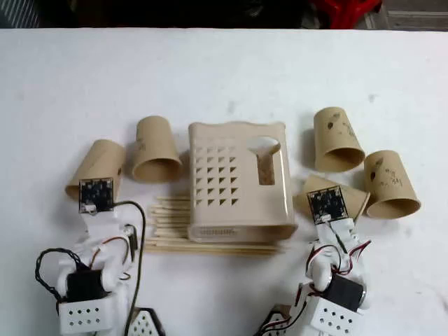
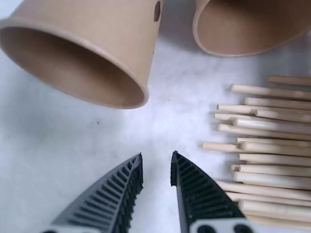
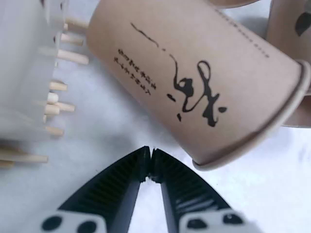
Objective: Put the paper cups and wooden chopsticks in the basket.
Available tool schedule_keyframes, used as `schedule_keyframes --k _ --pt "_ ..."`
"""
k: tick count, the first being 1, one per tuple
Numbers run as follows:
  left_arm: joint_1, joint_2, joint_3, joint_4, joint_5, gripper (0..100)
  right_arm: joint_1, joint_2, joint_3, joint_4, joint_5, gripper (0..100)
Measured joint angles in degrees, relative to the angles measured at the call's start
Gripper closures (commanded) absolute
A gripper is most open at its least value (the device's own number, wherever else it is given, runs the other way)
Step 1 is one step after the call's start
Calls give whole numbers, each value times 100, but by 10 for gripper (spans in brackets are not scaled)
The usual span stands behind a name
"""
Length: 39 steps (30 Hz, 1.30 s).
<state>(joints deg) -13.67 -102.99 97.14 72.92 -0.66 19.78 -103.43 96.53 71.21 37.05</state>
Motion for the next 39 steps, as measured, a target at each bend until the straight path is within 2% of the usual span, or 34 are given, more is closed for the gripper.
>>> schedule_keyframes --k 15,25,30,36,39 --pt "0 0 0 0 0 884 0 0 0 0 0 983" --pt "0 0 0 0 0 884 -1152 0 0 246 0 983" --pt "0 0 0 0 0 884 -1196 0 0 246 0 983" --pt "0 0 0 0 0 884 -1196 0 -176 -554 0 982" --pt "0 0 0 0 0 884 -1169 0 -668 -659 0 943"
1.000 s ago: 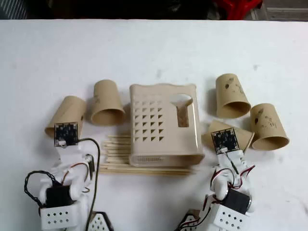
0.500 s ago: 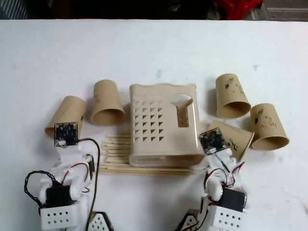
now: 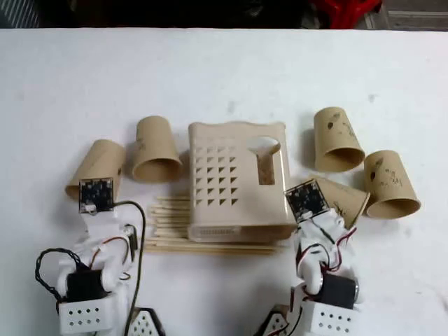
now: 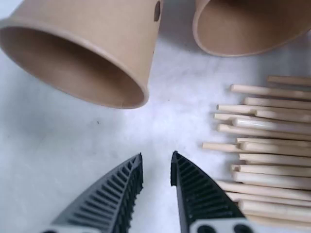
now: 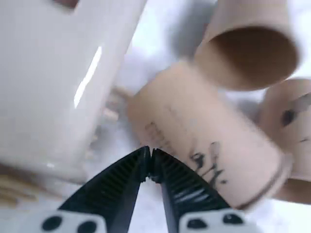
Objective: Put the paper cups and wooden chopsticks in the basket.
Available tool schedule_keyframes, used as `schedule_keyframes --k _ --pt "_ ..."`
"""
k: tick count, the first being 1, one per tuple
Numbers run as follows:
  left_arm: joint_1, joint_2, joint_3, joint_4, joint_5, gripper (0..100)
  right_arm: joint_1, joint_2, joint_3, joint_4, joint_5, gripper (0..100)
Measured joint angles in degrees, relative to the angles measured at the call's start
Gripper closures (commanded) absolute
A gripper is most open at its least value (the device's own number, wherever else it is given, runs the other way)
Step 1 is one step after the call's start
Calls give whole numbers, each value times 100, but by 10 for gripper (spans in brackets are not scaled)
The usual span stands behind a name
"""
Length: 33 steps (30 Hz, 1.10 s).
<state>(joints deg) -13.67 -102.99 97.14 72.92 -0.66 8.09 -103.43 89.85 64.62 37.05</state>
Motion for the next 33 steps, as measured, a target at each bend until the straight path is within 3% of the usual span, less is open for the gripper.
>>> schedule_keyframes --k 5,10,19,23,27,33 --pt "0 0 0 0 0 884 9 149 -1090 62 -26 823" --pt "0 0 0 0 0 884 -185 1301 -2470 62 -563 815" --pt "0 0 0 0 0 884 -1758 5468 -5371 62 -1459 811" --pt "0 0 0 0 0 884 -1916 7481 -6585 70 -1670 807" --pt "0 0 0 0 0 884 -1934 9116 -7499 290 -1723 740" --pt "0 0 0 0 0 884 -1934 10365 -7956 527 -1723 722"
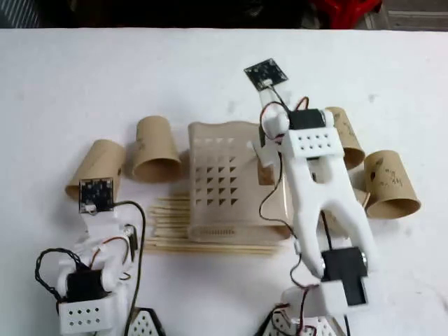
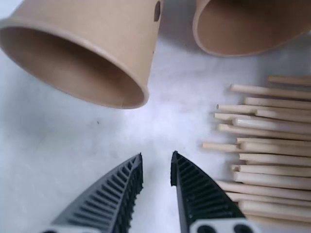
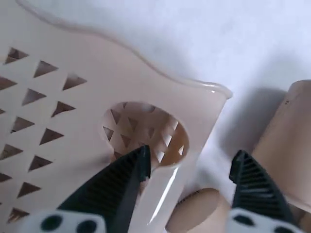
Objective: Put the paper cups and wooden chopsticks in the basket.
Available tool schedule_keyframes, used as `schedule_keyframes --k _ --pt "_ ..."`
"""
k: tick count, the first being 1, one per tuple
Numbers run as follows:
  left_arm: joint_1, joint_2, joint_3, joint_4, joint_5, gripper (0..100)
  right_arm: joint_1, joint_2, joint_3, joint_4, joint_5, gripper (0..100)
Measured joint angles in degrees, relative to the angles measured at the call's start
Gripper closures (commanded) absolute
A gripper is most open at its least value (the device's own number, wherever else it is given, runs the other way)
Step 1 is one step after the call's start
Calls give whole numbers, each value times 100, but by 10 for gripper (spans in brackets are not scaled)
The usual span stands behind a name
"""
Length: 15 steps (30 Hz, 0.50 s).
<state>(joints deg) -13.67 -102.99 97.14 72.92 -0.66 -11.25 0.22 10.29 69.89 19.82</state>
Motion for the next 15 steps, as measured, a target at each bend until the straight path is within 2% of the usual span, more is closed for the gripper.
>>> schedule_keyframes --k 10,12,15 --pt "0 0 0 0 0 884 105 721 -35 -914 0 726" --pt "0 0 0 0 0 884 114 888 -35 -1073 0 770" --pt "0 0 0 0 0 884 105 1169 -35 -1327 0 913"
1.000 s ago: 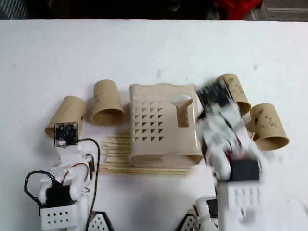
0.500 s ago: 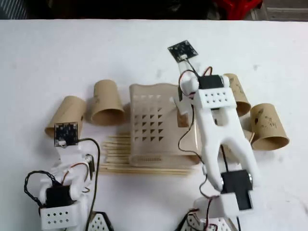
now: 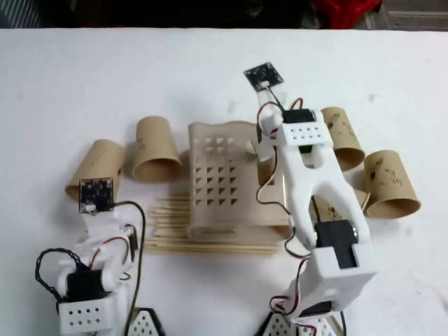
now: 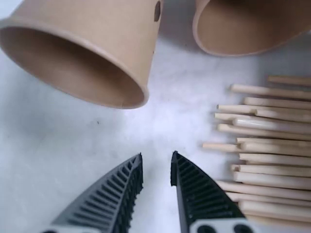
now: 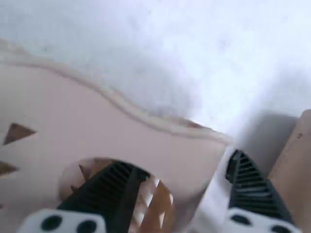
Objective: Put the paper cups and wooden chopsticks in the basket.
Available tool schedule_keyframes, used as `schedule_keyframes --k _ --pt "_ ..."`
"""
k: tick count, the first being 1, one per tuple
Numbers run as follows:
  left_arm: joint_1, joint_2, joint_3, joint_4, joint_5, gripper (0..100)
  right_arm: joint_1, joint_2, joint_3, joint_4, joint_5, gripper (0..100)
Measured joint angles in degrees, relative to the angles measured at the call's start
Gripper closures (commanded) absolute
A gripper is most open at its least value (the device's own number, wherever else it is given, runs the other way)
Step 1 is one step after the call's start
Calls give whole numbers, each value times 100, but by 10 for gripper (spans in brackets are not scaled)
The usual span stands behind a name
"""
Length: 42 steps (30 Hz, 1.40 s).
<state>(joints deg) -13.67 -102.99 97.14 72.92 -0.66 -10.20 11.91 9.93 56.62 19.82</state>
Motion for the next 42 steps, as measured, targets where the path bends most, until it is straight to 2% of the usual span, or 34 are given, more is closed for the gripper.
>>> schedule_keyframes --k 2,4,6,12,19,26,31,35,38,42 --pt "0 0 0 0 0 884 35 141 0 -176 0 993" --pt "0 0 0 0 0 884 97 229 -9 -352 0 964" --pt "0 0 0 0 0 884 149 255 -9 -475 -18 987" --pt "0 0 0 0 0 884 466 158 -237 -589 -598 984" --pt "0 0 0 0 0 884 519 -703 -1257 360 -941 984" --pt "0 0 0 0 0 884 545 -1143 -2242 246 -1547 984" --pt "0 0 0 0 0 884 747 -1143 -2505 -563 -1653 984" --pt "0 0 0 0 0 884 949 -1398 -2163 -1240 -2110 984" --pt "0 0 0 0 0 884 1029 -2136 -1266 -1952 -2180 984" --pt "0 0 0 0 0 884 985 -3481 774 -3341 -2180 985"
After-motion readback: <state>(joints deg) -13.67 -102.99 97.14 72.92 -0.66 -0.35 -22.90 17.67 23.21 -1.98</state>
